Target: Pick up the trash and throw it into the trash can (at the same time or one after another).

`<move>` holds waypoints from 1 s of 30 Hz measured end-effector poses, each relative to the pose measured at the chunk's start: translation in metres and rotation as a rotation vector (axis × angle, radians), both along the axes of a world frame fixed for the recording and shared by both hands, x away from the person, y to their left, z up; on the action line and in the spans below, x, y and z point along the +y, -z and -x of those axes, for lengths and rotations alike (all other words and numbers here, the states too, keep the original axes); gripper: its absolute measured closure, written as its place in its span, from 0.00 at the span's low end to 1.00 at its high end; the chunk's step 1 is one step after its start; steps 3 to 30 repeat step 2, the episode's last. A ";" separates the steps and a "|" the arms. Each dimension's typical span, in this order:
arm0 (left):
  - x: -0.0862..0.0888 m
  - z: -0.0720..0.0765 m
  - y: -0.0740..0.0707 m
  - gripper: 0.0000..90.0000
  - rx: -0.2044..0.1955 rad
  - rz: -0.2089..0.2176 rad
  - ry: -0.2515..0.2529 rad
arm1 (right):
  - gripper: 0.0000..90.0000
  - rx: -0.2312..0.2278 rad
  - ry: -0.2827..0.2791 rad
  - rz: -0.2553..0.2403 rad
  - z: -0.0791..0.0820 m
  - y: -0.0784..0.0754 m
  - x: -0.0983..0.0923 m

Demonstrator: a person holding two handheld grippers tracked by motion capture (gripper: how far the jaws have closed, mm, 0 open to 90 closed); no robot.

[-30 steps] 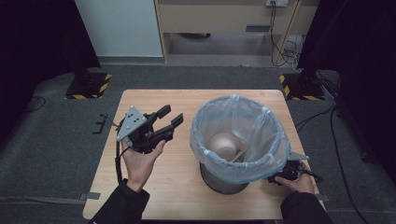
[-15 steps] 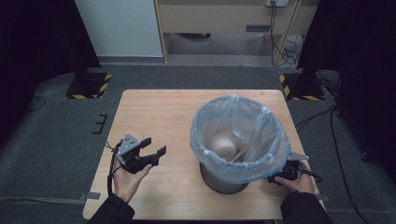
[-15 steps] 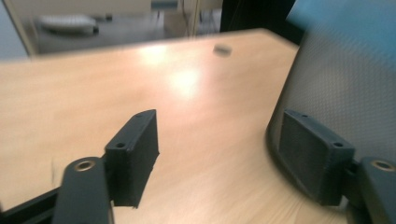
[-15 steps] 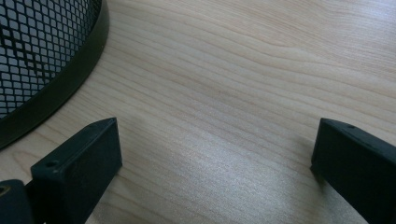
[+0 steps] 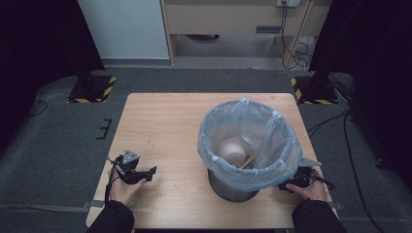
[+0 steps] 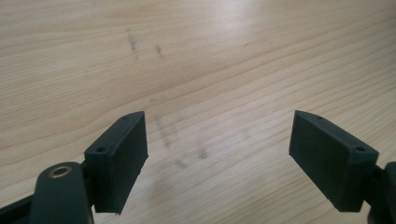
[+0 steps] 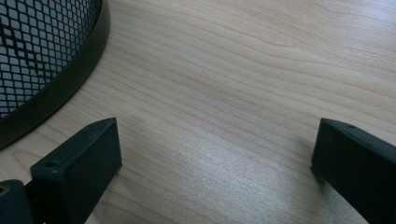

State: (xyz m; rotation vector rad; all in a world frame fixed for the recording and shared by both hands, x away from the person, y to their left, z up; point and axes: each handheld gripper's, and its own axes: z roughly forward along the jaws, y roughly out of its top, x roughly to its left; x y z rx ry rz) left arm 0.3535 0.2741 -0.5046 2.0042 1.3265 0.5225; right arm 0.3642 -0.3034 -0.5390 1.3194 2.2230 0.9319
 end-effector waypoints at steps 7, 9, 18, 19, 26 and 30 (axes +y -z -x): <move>0.006 -0.001 0.004 0.21 0.025 0.006 -0.016 | 0.02 0.000 -0.003 0.001 0.000 0.000 0.000; 0.006 -0.001 0.004 0.21 0.025 0.006 -0.016 | 0.02 0.000 -0.003 0.001 0.000 0.000 0.000; 0.006 -0.001 0.004 0.21 0.025 0.006 -0.016 | 0.02 0.000 -0.003 0.001 0.000 0.000 0.000; 0.006 -0.001 0.004 0.21 0.025 0.006 -0.016 | 0.02 0.000 -0.003 0.001 0.000 0.000 0.000; 0.006 -0.001 0.004 0.21 0.025 0.006 -0.016 | 0.02 0.000 -0.003 0.001 0.000 0.000 0.000; 0.006 -0.001 0.004 0.21 0.025 0.006 -0.016 | 0.02 0.000 -0.003 0.001 0.000 0.000 0.000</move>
